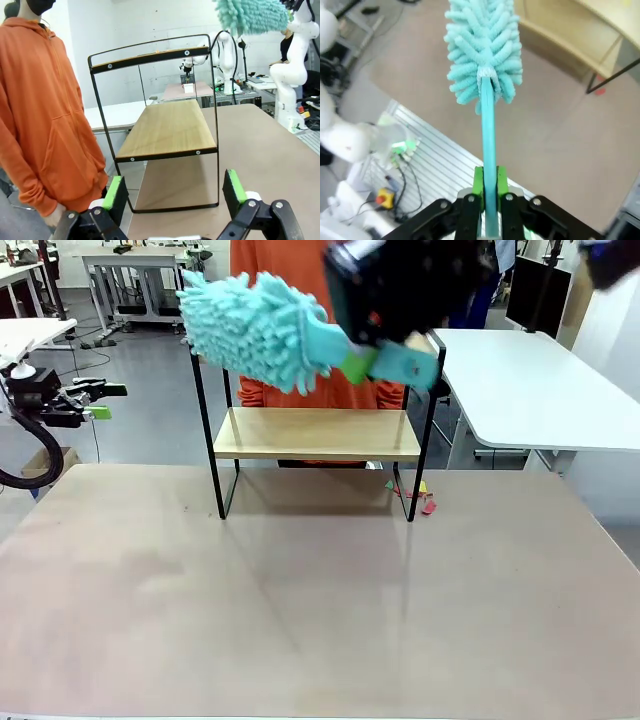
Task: Clean the shelf.
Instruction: Clean the specific section of the Shelf indicated by the human with the Duster.
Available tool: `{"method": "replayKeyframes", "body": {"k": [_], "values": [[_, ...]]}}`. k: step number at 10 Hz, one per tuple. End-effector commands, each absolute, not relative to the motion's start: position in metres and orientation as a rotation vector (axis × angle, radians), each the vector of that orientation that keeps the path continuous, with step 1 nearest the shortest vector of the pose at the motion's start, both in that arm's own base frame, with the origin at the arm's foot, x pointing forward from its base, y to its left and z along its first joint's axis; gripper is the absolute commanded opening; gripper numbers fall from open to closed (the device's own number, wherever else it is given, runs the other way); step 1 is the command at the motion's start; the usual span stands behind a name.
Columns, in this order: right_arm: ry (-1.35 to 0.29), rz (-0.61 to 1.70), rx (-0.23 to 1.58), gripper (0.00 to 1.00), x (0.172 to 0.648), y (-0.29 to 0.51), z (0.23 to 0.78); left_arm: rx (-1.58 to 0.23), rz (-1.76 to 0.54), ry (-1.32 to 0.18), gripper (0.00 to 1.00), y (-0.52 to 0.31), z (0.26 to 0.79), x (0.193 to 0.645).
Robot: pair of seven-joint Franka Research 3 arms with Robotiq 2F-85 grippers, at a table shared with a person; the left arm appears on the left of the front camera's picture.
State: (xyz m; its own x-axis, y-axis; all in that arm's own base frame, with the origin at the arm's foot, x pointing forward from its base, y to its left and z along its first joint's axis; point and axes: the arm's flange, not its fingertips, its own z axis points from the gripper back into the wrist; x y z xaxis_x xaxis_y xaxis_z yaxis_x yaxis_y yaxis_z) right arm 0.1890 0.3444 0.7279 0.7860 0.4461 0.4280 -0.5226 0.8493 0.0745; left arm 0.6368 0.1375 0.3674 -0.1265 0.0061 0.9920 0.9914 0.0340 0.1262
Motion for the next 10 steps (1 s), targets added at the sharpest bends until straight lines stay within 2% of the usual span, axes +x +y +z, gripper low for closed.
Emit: {"method": "replayKeyframes", "body": {"k": [1,4,7,10], "values": [[-0.455,0.409,0.109,0.13,0.211,0.393,0.764,-1.114,-1.293,-1.315,1.00,0.136,0.369,0.634],[-0.521,0.263,0.036,0.13,0.255,0.462,0.780,-1.114,-1.293,-1.315,1.00,0.136,0.369,0.634],[-0.561,0.132,0.022,0.13,0.304,0.512,0.772,-1.114,-1.293,-1.315,1.00,0.136,0.369,0.634],[-0.581,0.043,0.095,0.13,0.340,0.530,0.749,-1.114,-1.293,-1.315,1.00,0.136,0.369,0.634]]}}
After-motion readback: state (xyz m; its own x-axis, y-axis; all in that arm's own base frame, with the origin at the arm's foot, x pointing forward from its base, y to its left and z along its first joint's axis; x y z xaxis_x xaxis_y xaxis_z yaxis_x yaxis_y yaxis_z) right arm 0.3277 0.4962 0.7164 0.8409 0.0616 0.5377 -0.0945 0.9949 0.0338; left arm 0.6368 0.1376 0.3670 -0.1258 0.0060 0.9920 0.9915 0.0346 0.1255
